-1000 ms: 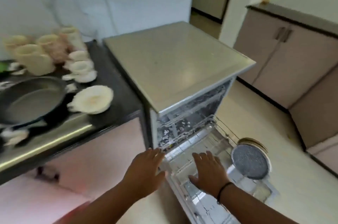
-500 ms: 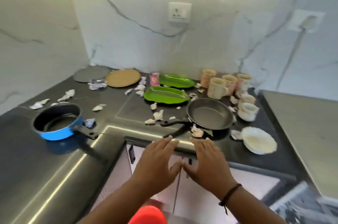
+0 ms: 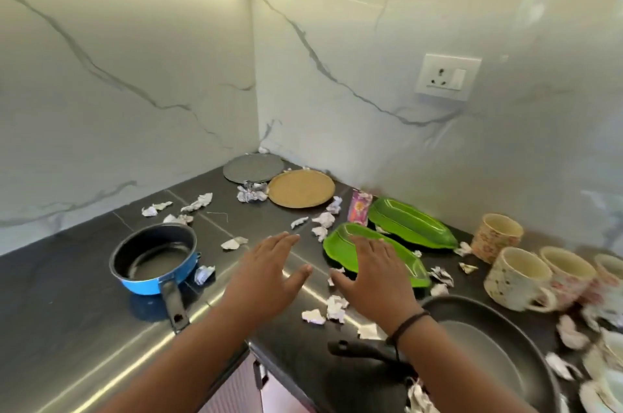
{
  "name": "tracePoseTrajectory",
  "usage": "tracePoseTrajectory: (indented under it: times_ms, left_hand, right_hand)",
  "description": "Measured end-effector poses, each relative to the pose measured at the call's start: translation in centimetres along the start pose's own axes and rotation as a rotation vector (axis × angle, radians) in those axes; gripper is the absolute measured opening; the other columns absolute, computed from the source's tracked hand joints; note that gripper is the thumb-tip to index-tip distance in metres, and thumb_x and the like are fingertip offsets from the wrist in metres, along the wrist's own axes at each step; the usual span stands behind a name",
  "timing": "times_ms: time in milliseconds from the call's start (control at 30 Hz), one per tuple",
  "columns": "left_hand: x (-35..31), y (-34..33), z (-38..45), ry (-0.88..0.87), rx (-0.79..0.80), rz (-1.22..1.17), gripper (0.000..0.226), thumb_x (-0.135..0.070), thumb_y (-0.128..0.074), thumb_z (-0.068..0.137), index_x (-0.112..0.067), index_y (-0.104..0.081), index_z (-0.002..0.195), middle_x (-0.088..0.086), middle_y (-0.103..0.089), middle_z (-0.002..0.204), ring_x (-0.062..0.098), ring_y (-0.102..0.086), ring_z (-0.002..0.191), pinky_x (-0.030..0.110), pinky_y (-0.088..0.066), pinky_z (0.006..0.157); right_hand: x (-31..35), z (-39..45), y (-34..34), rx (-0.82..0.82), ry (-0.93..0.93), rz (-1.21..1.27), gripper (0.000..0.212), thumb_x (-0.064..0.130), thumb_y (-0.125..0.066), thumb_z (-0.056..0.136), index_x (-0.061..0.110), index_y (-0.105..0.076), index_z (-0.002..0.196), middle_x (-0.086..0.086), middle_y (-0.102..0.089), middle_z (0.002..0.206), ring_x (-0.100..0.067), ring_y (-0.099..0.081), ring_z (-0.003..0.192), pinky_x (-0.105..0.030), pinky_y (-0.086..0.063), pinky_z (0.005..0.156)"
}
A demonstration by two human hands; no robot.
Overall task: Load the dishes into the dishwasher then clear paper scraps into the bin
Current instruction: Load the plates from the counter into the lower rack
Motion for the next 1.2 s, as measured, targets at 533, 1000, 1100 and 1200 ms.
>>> tracePoseTrajectory:
  times_ms: [533, 1000, 1100, 1200]
  left_hand:
    - [14.3, 0.8, 13.9, 0.221, 0.119, -0.228, 0.057, -0.045, -0.058, 0.09, -0.018, -0.044, 0.138, 0.002, -0.044, 0.143, 0.019, -0.042, 0.13, 0.027, -0.033, 0.1]
    - [21.3, -12.6, 26.5, 0.96, 0.328, -1.327, 0.059, -0.036, -0.059, 0.092, -0.01, -0.038, 0.14, 0.019, -0.045, 0.136, 0.033, -0.049, 0.121, 0.037, -0.044, 0.093]
    - [21.7, -14.3, 28.3, 1.07, 0.212, -1.421, 0.058, -0.03, -0.058, 0.093, -0.009, -0.035, 0.142, 0.022, -0.046, 0.134, 0.033, -0.049, 0.121, 0.038, -0.043, 0.092]
    - [21.7, -15.2, 29.4, 1.148, 0.123, -1.467, 0.055, -0.023, -0.055, 0.094, -0.011, -0.033, 0.143, 0.019, -0.043, 0.14, 0.03, -0.045, 0.128, 0.04, -0.04, 0.101]
  right_hand:
    - [1.0, 15.4, -8.4, 0.219, -0.395, 0.66, 0.048, 0.036, -0.068, 0.083, 0.014, -0.048, 0.121, -0.002, -0.06, 0.102, -0.014, -0.061, 0.081, -0.027, -0.049, 0.067]
    - [-5.2, 32.4, -14.6, 0.101, -0.605, 0.613, 0.024, 0.015, -0.064, 0.081, 0.018, -0.049, 0.062, -0.002, -0.041, 0.059, -0.021, -0.04, 0.058, -0.028, -0.03, 0.058]
    - [-6.7, 35.3, -16.6, 0.181, -0.608, 0.454, 0.016, 0.013, -0.06, 0.082, 0.013, -0.051, 0.069, -0.004, -0.042, 0.064, -0.02, -0.041, 0.057, -0.027, -0.027, 0.053]
    - [-8.3, 36.4, -19.1, 0.282, -0.653, 0.378, 0.032, 0.015, -0.06, 0.087, -0.002, -0.058, 0.113, -0.016, -0.061, 0.105, -0.031, -0.06, 0.093, -0.028, -0.041, 0.069]
Point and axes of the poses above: each hand's wrist, its own z-axis towards the middle knuckle, its own y-axis out of the back of the hand, x = y × z, the point moved 7 cm from there along z, towards the middle knuckle
